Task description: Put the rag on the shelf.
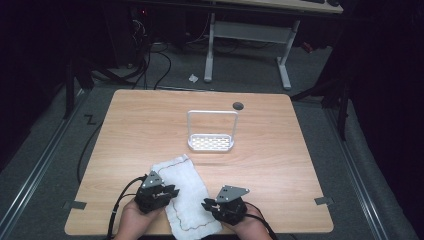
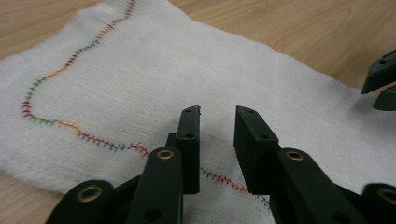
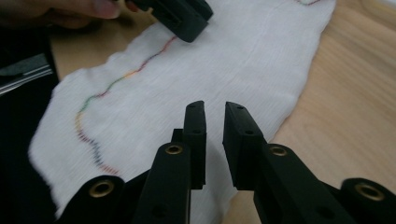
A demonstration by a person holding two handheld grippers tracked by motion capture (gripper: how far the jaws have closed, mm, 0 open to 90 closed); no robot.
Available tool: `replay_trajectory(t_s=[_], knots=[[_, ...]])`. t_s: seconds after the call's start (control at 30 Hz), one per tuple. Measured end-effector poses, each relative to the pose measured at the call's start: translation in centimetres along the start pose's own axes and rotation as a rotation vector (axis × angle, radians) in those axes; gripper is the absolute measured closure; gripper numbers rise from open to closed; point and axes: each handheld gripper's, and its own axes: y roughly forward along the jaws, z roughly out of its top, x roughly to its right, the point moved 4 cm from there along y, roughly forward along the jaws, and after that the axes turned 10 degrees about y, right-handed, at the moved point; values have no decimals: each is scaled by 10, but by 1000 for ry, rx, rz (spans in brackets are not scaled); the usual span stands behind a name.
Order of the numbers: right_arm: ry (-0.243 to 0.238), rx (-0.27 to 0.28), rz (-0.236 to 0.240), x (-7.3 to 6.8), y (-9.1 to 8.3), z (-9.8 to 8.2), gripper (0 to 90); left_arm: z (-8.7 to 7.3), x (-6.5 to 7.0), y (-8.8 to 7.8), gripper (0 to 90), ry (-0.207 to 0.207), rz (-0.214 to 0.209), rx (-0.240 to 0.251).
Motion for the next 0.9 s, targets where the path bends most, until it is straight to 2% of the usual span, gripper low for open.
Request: replay_trajectory(t_s=[0.07, 0.13, 0.23, 0.33, 0.4, 0.5, 0.73, 0.8, 0.9], knots=[[-2, 5, -34, 6, 9, 7, 782, -2, -5, -5, 673, -16, 18, 7], [5, 9, -47, 13, 18, 17, 779, -5, -10, -10, 654, -47, 34, 32], [15, 18, -76, 25, 32, 34, 780, -9, -14, -14, 634, -67, 30, 37], [30, 6, -112, 38, 49, 48, 785, -11, -13, -12, 625, -60, 30, 24], [41, -5, -129, 45, 59, 55, 799, -12, -12, -11, 640, -42, 47, 14], [56, -29, -131, 51, 70, 59, 832, -12, -12, -10, 671, -19, 61, 1], [31, -34, -138, 52, 63, 51, 848, -7, -11, -2, 706, -10, 55, -10], [42, -27, -138, 53, 57, 45, 850, -4, -8, 1, 706, 16, 54, -20], [52, -21, -138, 56, 46, 36, 852, 1, -2, 7, 706, 34, 34, -22]])
